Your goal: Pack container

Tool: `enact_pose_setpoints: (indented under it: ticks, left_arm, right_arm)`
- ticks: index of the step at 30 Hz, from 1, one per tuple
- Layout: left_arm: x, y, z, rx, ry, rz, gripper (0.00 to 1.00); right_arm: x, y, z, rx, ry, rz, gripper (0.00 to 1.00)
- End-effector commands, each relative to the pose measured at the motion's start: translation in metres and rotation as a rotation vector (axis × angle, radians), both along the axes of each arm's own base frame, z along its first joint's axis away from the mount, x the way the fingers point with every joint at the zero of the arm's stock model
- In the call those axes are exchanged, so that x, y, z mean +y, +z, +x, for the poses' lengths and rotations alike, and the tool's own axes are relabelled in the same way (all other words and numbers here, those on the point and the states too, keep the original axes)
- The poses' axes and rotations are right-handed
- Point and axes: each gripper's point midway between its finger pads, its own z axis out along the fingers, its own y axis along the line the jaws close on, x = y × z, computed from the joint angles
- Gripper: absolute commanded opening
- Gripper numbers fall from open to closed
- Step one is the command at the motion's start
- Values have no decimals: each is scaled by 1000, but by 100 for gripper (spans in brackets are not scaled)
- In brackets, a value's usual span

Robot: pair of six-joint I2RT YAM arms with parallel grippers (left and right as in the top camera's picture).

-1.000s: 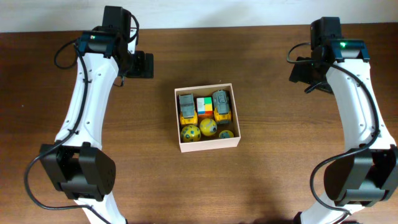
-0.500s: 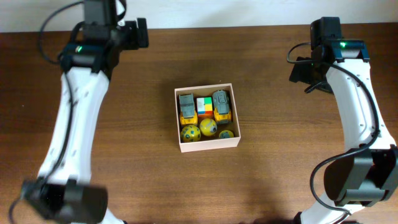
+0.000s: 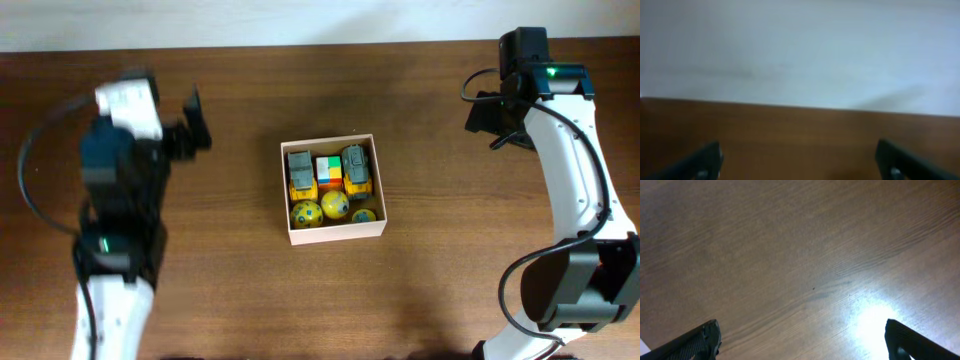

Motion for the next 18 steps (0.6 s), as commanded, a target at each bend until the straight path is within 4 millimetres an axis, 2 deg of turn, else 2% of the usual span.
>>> enact_pose_setpoints:
  ticks: [1, 8, 13, 18]
  left_arm:
    - [-3, -21, -33, -46, -38, -17, 99]
    - [-3, -76, -87, -52, -39, -8, 99]
    - [-3, -108, -108, -58, -39, -9, 99]
    - [-3, -122, -123, -103, -39, -7, 99]
  right_arm:
    - [0, -4, -1, 7, -11, 2, 99]
    - [0, -4, -1, 7, -11, 2, 99]
    - [0, -4, -1, 7, -11, 2, 99]
    - [0, -4, -1, 7, -11, 2, 99]
